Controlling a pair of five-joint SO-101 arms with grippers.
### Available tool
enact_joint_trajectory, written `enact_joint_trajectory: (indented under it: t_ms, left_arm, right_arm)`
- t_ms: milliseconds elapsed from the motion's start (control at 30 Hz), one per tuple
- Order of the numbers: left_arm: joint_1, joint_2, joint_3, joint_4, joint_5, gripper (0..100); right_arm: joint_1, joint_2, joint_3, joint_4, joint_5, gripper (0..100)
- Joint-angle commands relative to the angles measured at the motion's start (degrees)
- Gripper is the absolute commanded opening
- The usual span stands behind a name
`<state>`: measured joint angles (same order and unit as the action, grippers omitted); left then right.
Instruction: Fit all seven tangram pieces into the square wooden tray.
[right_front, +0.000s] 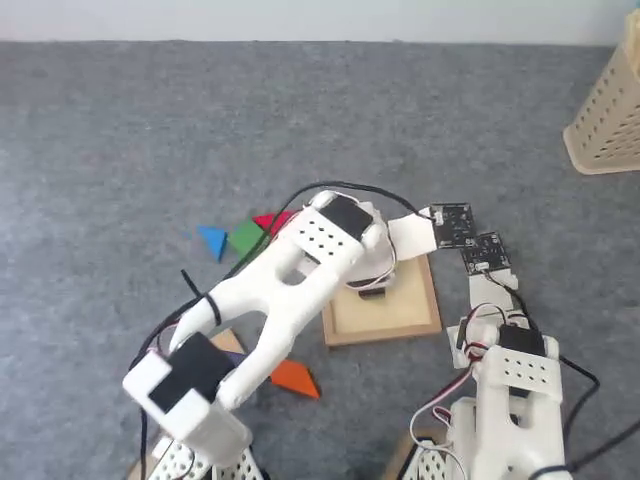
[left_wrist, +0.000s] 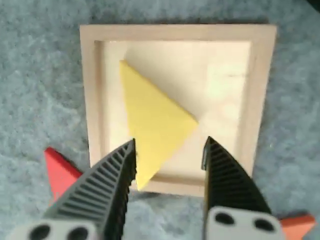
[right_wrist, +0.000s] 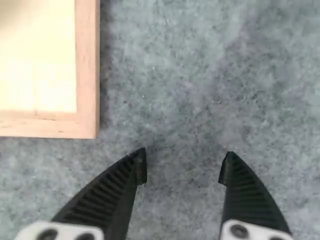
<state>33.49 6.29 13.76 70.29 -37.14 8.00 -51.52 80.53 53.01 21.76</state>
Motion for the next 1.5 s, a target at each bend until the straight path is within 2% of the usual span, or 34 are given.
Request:
enact_joint_trajectory:
  t_ms: [0, 67, 167, 367, 533, 800, 900, 1033, 1233, 1467]
  left_arm:
    - [-2.3, -3.5, -0.1, 0.9, 7.7, 12]
    - [-3.5, -2.5, 1.5, -0.1, 12.0, 1]
    - [-4.0, -2.5, 6.5, -3.3, 16.1, 1]
    - [-4.4, -3.5, 15.6, -14.3, 19.5, 1]
    - [-4.9, 3.0, 13.4, -14.5, 19.6, 1]
    - [-5.0, 11.6, 1.6, -10.6, 21.5, 1]
    - [-5.0, 11.4, 0.7, -8.8, 22.2, 1]
    - [-4.4, 3.8, 4.1, -8.9, 24.3, 1]
    - [-2.2, -9.8, 18.0, -21.3, 26.1, 1]
    - [1.7, -6.6, 21.5, -30.8, 25.8, 1]
  right_arm:
    - [0.3, 0.8, -0.2, -1.0, -0.5, 24.1]
    - [0.3, 0.8, -0.2, -1.0, -0.5, 24.1]
    - [0.3, 0.8, -0.2, -1.0, -0.5, 24.1]
    - [0.5, 0.8, -0.2, -1.0, -0.5, 24.1]
    - [0.4, 0.7, -0.2, -1.0, -0.5, 24.1]
    - [0.3, 0.7, -0.2, -1.0, -0.5, 24.1]
    - [0.3, 0.7, -0.2, -1.0, -0.5, 24.1]
    - [0.3, 0.7, -0.2, -1.0, -0.5, 24.1]
    - [0.3, 0.7, -0.2, -1.0, -0.5, 24.1]
    - [0.3, 0.7, -0.2, -1.0, -0.5, 24.1]
